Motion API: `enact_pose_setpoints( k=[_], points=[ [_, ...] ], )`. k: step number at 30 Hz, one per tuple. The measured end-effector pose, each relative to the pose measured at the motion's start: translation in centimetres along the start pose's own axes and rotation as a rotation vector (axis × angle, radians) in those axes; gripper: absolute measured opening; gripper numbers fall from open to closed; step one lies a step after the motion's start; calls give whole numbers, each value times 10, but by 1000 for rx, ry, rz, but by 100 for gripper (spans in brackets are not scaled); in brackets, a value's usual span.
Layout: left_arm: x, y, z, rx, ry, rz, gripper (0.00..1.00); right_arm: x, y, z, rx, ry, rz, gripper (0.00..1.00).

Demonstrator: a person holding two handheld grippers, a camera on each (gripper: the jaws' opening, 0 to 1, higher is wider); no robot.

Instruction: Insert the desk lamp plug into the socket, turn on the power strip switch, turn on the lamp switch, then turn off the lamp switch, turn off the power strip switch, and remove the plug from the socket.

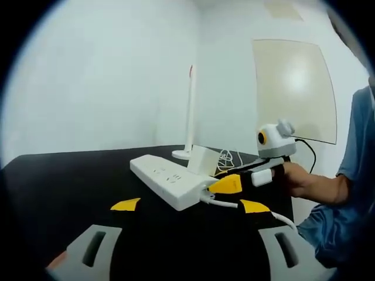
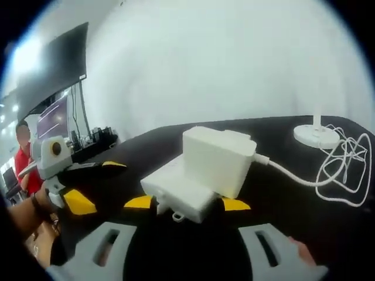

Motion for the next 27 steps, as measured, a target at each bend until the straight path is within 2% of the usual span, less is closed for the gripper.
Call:
enact_pose_setpoints(
  k=[9,11,15,19,22,23,27],
  points=[
    [-1,1,1,7,-19,-7,60,3,1,-2,-1,1,16,40],
    [-3,-5,1,5,-18,-9,60,3,2,-3,-1,2,19,39],
    [-4,-2,1,6,-25,-10,60,1,2,-5,-27,-2,37,34],
    [-4,1,0,5,-24,-11,60,-1,2,-4,-17,-7,28,35],
    [-5,3,0,6,-25,-11,60,-7,-2,-6,55,-1,-18,38],
    [-5,3,0,6,-26,-11,60,-2,3,-8,43,1,-8,39],
    [-4,4,0,8,-31,-13,59,4,0,-7,22,-1,-10,43]
  ],
)
Point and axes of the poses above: the point that each gripper's makers call its tool centre point, and the gripper's own axes: x roughly forward along the fingers, y roughly to its right, z roughly out of its underside, the point moved 5 cm from there along -x, roughly backward along the fingers, and after that the axes turned 7 degrees about z, right-handed, at the moved point
